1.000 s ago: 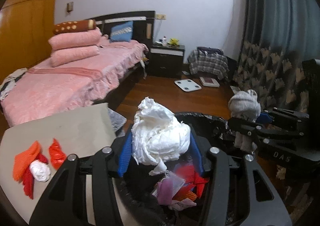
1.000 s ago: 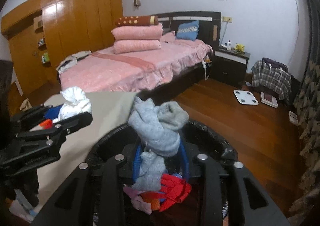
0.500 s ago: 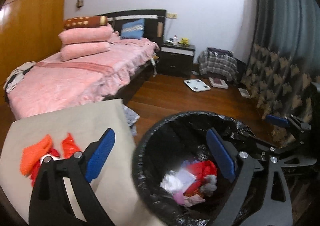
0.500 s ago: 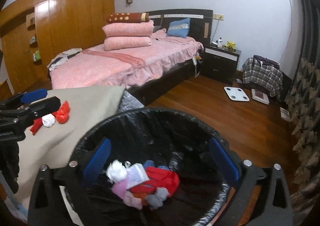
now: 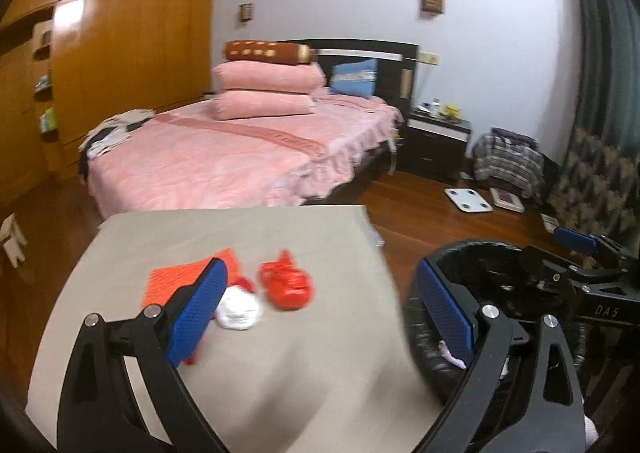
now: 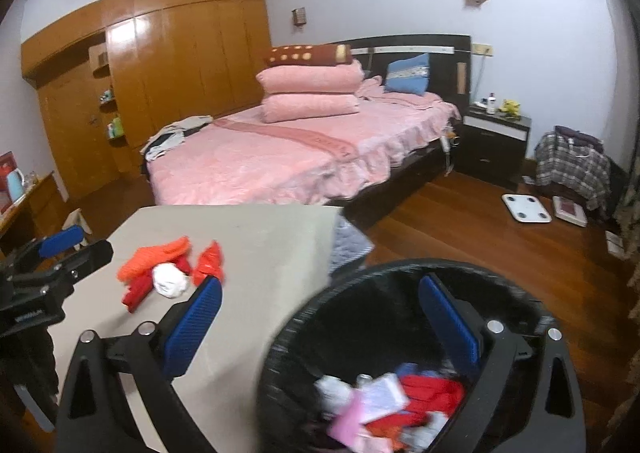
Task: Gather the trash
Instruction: 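Return to the table and grasp the red plastic bag with the right tool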
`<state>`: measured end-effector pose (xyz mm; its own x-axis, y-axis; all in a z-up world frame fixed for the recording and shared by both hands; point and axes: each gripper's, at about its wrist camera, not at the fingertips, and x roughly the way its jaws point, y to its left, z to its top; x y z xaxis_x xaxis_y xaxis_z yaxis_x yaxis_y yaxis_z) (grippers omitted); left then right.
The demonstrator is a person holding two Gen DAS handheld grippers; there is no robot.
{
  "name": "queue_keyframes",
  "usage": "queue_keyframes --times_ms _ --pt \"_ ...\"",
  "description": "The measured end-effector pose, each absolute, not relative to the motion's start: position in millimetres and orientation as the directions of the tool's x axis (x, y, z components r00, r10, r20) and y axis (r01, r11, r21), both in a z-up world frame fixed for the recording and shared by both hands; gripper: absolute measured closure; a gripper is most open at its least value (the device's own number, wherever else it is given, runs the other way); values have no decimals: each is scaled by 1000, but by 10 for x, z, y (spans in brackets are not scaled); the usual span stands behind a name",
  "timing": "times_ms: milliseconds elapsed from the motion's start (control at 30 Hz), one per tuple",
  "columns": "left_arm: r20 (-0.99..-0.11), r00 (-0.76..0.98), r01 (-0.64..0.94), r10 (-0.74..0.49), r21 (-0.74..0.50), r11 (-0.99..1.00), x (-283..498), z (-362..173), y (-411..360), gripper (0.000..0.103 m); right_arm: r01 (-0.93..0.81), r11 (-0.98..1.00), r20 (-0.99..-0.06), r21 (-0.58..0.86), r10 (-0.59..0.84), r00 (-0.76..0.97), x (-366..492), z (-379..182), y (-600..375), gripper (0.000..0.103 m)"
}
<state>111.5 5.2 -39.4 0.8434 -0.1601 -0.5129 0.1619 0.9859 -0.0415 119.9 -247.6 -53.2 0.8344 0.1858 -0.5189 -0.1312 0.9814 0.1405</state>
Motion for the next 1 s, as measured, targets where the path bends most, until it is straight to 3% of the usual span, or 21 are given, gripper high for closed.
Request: queue_keyframes --times_ms 167,400,833,1000 --pt "-532 846 32 -30 -7 999 1234 -608 566 11 -179 973 -526 145 229 819 1440 -628 -1982 6" --pt "-582 811 -85 60 -16 996 1455 -987 1185 11 -221 967 -579 130 255 774 1856 -1062 -1298 6" --pt "-618 780 -120 99 7 993 1706 -1316 1488 11 -231 969 -677 82 225 701 2510 -1646 -769 8" --pt "-625 776 -109 85 0 994 1798 -1373 1451 11 -246 967 -712 71 222 666 2661 -1762 -646 18"
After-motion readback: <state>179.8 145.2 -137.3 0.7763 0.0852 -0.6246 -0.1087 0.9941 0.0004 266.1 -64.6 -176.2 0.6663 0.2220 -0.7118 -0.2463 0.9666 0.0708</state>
